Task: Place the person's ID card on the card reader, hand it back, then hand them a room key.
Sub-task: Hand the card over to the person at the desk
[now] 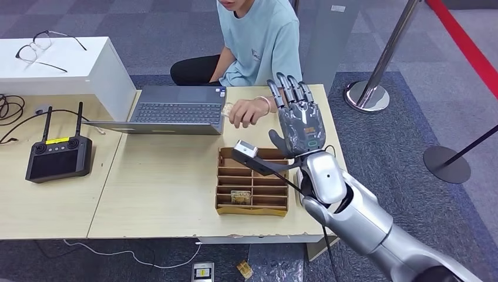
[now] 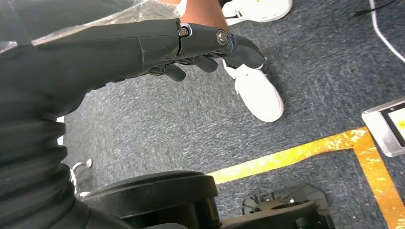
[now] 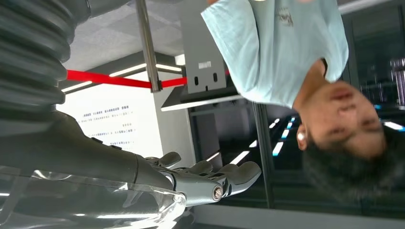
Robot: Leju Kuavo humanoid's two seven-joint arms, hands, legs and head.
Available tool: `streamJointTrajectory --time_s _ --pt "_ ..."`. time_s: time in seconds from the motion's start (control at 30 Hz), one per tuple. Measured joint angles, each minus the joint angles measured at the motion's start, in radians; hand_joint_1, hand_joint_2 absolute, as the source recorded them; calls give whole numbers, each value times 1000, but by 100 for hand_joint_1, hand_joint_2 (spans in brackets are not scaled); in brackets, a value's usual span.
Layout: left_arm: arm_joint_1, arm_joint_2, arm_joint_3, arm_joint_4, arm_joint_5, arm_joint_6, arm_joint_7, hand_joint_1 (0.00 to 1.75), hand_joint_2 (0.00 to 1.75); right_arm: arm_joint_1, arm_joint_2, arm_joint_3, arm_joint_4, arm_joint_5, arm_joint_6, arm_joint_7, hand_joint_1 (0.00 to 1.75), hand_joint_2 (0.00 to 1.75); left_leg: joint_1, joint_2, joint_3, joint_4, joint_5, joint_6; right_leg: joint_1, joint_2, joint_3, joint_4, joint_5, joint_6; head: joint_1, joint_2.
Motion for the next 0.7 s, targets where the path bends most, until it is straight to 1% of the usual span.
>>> streamJointTrajectory --time_s 0.2,0.4,0.7 --pt "2 0 6 0 16 4 1 0 175 77 -55 -73 -140 28 4 31 0 175 0 0 0 0 0 0 0 0 0 0 0 0 0 0" --pt "3 0 23 0 26 9 1 0 175 159 -112 -166 -281 88 -31 54 0 175 0 0 0 1 0 1 -1 0 0 0 0 0 0 0" --pt "6 -2 45 0 36 19 -8 0 175 304 -182 -324 -495 180 0 64 0 175 0 0 0 1 -1 1 -1 0 0 0 0 0 0 0"
